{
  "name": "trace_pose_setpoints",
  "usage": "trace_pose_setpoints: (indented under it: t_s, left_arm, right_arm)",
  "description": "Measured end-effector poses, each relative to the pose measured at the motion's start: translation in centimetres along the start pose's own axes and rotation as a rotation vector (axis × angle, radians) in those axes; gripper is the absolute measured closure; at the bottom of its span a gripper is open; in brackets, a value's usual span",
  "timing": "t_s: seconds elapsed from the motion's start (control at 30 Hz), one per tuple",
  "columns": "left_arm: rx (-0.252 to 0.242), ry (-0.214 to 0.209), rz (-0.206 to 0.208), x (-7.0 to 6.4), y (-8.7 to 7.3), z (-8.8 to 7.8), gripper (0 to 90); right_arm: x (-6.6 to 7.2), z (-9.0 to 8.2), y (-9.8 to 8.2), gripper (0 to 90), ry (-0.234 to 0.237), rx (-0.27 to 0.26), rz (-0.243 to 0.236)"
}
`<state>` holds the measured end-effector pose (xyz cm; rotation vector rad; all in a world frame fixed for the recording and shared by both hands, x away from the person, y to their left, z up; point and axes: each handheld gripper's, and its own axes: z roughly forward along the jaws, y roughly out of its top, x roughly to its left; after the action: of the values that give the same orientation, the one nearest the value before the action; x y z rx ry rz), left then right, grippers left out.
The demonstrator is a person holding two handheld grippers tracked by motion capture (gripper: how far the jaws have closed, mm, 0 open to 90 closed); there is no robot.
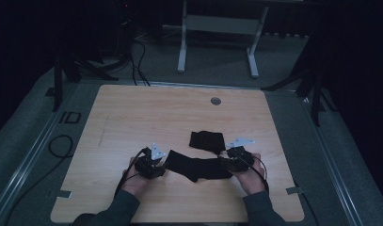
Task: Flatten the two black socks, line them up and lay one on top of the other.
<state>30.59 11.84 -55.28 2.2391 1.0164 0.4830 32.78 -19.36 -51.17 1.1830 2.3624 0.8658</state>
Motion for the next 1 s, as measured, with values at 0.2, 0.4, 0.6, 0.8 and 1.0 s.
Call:
trace_pose_setpoints:
  t_s: [0.2,0.4,0.6,0.8,1.0]
  left_arm:
    - [-0.001,-0.002,0.004,-0.1,0.0,0.0,60.5]
    - [-0.003,-0.004,0.005,-0.1,0.0,0.0,60.4]
    - [-0.004,-0.006,0.004,-0.1,0.0,0.1,60.2]
    - [-0.003,-0.005,0.005,-0.2,0.0,0.1,60.1]
    - [-0.004,-0.005,0.005,-0.2,0.0,0.1,59.9]
  right_arm:
    - [1.0,1.6,1.7,58.4,0.019,0.019,-0.043]
    - [1.5,2.8,3.1,59.8,0.034,0.031,-0.061]
    - [2.1,4.5,4.6,62.3,0.035,0.055,-0.094]
    - [2.6,6.2,6.3,66.0,0.036,0.088,-0.108]
    - [2.9,7.5,7.5,65.7,0.034,0.111,-0.089]
